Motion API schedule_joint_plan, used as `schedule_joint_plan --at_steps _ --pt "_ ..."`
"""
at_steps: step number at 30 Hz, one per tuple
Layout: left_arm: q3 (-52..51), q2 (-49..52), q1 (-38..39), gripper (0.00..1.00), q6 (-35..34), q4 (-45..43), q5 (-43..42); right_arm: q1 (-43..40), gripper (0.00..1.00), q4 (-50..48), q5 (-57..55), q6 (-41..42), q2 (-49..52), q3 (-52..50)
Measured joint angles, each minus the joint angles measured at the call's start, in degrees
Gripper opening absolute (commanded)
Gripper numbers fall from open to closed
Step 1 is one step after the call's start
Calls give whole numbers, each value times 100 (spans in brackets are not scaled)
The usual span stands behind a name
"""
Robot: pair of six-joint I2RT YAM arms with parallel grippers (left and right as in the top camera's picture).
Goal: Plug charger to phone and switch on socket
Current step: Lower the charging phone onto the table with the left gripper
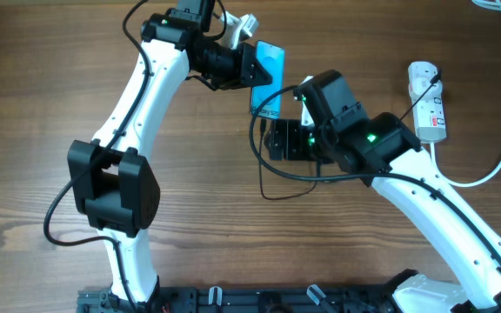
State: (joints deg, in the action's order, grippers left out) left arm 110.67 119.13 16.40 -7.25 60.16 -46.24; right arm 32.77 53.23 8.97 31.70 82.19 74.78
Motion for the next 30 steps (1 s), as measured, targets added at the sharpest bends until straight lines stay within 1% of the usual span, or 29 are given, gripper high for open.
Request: schedule_joint_plan --at_steps 3,5,9,11,14,17,20,27,28,30 --pt "-343 -11 13 4 -164 -92 643 0 100 378 2 -4 0 0" --pt "-715 -13 50 4 -214 -282 828 0 100 511 2 42 0 0" --pt "-1609 -11 221 4 -450 -964 1064 0 100 693 0 127 0 0" --pt "-1912 -15 245 4 -614 -1432 1134 2 100 723 2 168 0 0" --pt "-2192 -9 245 4 -820 -1781 1189 2 100 723 2 365 0 0" --pt "-2218 68 243 4 -905 -2022 964 0 99 713 2 516 0 0" --pt "-2218 317 245 4 -942 -2081 774 2 100 697 2 732 0 0" --pt "-2218 726 245 5 -942 -2094 734 2 100 695 15 863 0 0" --pt "-2218 745 245 6 -942 -2098 723 2 100 695 24 863 0 0" --pt "-2218 745 245 11 -944 -2100 730 2 100 695 26 863 0 0"
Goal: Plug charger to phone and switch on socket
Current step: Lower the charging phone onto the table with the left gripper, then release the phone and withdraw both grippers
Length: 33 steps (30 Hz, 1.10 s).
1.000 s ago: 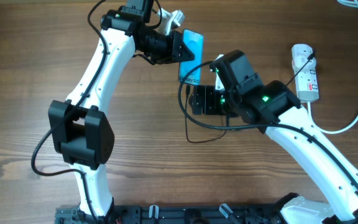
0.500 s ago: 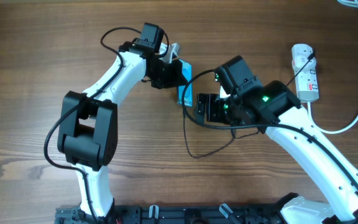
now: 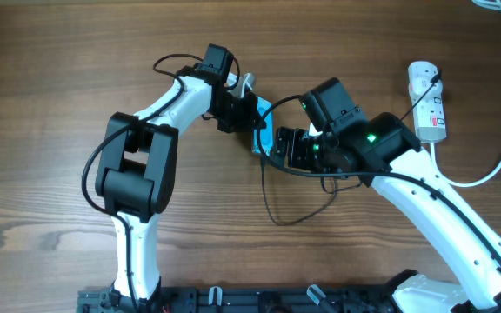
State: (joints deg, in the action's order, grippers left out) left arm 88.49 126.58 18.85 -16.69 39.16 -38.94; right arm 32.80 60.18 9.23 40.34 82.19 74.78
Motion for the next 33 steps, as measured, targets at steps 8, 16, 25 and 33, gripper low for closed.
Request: schedule_joint_plan --at_steps 8,16,25,33 --pt "0 0 0 21 -15 9 146 0 100 44 20 0 0 0" --pt "0 0 0 36 -20 94 640 0 100 70 20 0 0 0" --pt "103 -79 17 92 -37 197 643 0 100 376 20 -2 0 0" --pt "181 -210 28 100 -39 686 1425 0 100 411 22 -2 0 0"
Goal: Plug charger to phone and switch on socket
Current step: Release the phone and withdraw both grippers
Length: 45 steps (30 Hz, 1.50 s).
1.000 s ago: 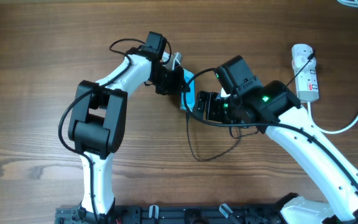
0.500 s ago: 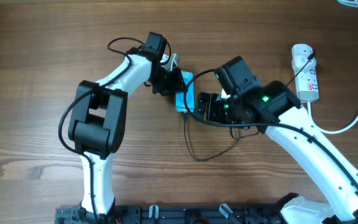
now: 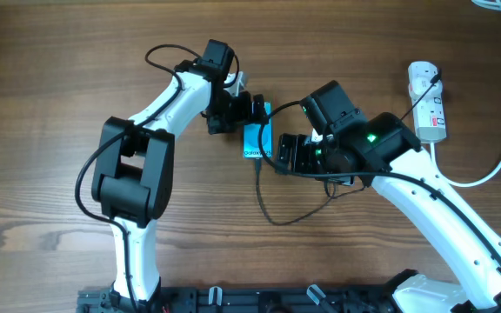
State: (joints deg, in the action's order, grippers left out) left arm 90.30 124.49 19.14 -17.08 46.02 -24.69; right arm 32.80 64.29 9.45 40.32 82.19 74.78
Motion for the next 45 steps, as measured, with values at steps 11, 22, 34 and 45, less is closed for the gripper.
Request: schedule_joint_plan --at_steps 11,22,34,45 --pt "-188 -625 -496 100 -767 409 1231 0 100 260 -188 0 0 0" --pt "-186 -3939 -560 100 -876 1049 1930 -2 100 262 -660 0 0 0" --pt "-186 -4011 -560 100 -876 1808 1932 -1749 100 116 -1088 -315 0 114" --pt "-186 -4011 -560 100 -876 1810 1932 -4577 100 -774 -1840 -1292 0 157"
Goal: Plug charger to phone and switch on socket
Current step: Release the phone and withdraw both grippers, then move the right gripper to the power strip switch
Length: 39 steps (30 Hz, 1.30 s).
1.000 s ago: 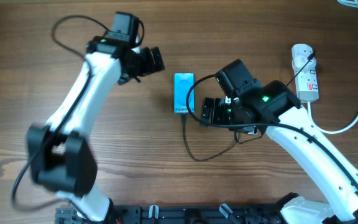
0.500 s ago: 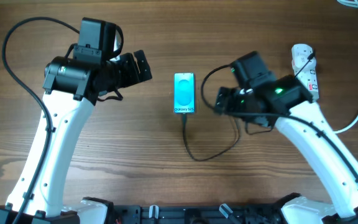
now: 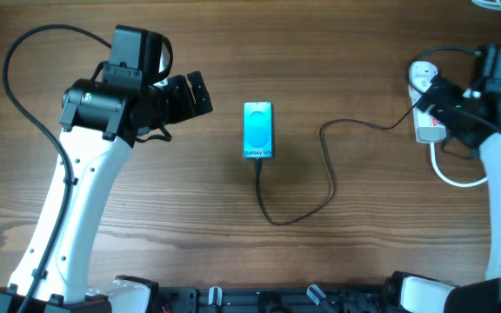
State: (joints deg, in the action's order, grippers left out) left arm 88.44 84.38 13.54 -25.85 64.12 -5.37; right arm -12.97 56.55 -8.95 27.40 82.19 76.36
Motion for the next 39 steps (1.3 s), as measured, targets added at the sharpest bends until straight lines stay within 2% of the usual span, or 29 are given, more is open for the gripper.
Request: schedule_joint_plan --at_steps 6,13,18,25,28,33,39 --pt "-2 0 0 100 0 2 0 -1207 100 -671 -160 168 17 -2" --pt "0 0 0 100 0 0 0 -1705 100 -1196 -9 192 826 -2" --pt "0 0 0 100 0 2 0 -1930 100 -1644 136 28 1156 -2" --pt "-2 0 0 100 0 0 0 -1974 100 -2164 688 -1064 1864 -2" --pt "-2 0 0 100 0 2 0 -2015 100 -2494 686 -1147 2264 -4" --pt "0 0 0 100 -2 0 0 -2020 100 -3051 682 -1215 2315 -13" --pt "-2 0 0 100 0 0 0 -2020 100 -3276 763 -1279 2723 -13"
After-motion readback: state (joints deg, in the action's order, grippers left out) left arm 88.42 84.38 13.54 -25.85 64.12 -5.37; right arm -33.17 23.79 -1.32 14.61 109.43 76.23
